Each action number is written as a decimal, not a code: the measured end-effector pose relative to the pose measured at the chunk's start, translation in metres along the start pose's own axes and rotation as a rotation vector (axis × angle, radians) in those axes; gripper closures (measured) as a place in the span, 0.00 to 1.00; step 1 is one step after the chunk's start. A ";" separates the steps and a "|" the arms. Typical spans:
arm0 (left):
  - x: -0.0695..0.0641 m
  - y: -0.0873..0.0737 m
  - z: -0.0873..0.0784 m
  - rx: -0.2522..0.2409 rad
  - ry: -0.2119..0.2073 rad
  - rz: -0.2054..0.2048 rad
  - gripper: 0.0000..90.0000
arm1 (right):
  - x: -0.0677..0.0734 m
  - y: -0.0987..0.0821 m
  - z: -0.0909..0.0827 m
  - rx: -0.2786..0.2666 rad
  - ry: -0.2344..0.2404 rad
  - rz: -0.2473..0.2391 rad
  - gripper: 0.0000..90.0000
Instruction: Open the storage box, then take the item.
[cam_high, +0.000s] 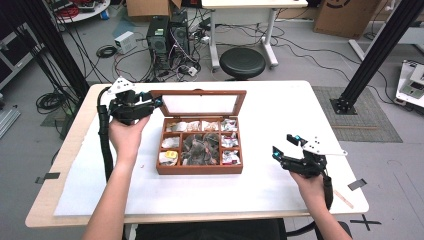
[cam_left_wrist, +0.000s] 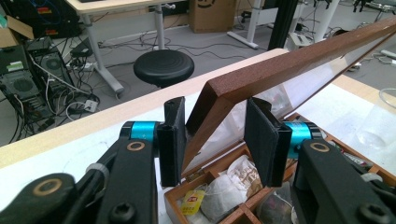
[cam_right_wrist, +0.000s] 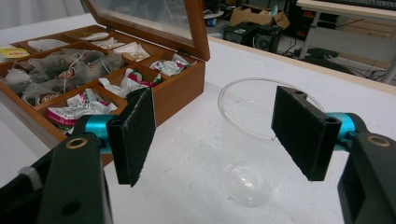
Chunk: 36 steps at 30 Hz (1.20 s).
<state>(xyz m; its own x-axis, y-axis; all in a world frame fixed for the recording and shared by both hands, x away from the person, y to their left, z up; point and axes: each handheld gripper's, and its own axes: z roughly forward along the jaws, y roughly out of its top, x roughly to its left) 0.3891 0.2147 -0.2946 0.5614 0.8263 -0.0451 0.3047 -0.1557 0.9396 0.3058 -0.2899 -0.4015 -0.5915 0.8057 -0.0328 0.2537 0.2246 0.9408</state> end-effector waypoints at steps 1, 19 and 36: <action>0.000 0.000 0.000 0.001 0.000 0.001 0.65 | 0.000 0.000 0.000 0.000 -0.001 0.001 0.35; -0.002 -0.005 -0.003 -0.009 -0.005 0.002 0.65 | 0.003 0.001 0.001 -0.003 0.001 -0.008 0.34; -0.006 -0.013 -0.007 -0.036 -0.001 0.021 0.65 | 0.009 0.005 0.000 -0.020 0.012 -0.023 0.37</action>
<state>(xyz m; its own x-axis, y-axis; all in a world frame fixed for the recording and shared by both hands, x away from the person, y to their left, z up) 0.3766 0.2152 -0.3041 0.5681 0.8226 -0.0254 0.2646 -0.1534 0.9521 0.3015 -0.2818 -0.3971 -0.6061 0.7938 -0.0508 0.2243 0.2318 0.9466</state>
